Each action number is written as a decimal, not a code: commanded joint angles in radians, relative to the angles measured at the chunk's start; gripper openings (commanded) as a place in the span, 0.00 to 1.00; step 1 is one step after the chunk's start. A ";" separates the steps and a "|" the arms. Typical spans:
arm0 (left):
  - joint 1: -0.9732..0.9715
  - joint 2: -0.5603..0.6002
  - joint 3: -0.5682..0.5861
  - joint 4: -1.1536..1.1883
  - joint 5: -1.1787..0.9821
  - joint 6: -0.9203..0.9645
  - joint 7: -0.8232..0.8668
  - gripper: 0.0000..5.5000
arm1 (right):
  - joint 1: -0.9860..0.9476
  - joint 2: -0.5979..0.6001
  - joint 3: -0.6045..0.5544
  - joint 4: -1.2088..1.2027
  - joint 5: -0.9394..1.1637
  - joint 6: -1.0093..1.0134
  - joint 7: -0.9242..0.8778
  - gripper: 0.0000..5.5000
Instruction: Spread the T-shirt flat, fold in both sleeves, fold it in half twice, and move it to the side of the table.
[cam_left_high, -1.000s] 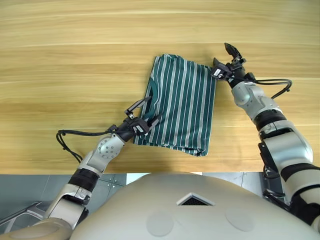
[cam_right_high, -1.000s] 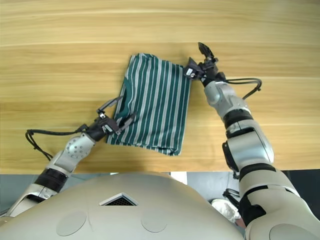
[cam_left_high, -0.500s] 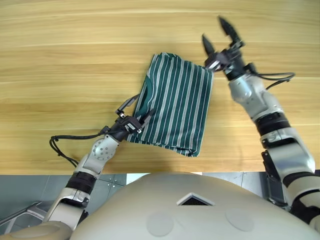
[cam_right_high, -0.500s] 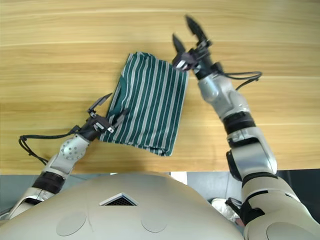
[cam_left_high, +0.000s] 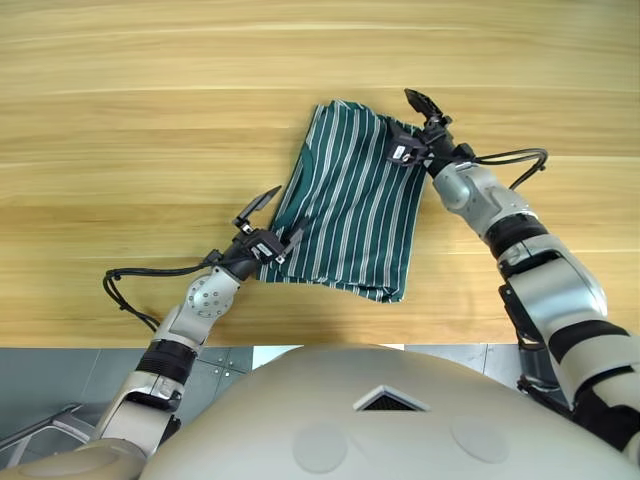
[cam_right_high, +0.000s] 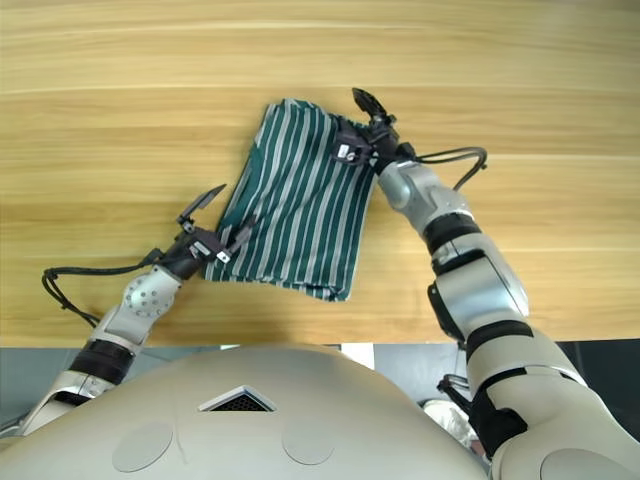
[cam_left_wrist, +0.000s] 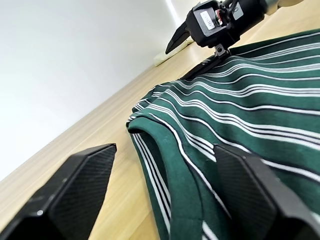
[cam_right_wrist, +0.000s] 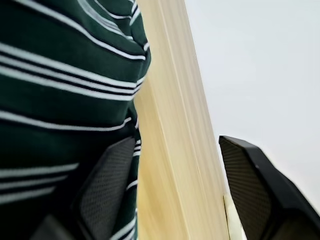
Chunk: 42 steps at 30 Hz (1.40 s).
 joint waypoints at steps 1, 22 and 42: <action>0.040 0.012 -0.002 0.082 0.036 0.048 -0.015 0.66 | 0.011 -0.003 0.010 0.050 0.000 0.020 0.005 0.56; -0.516 0.000 0.074 0.207 0.163 -0.001 0.028 0.66 | 0.604 -0.329 -0.068 -0.934 0.213 -0.292 0.488 0.56; -0.992 -0.139 -0.242 0.988 0.471 0.100 0.146 0.66 | 0.624 -0.328 -0.057 -0.947 0.161 -0.283 0.599 0.56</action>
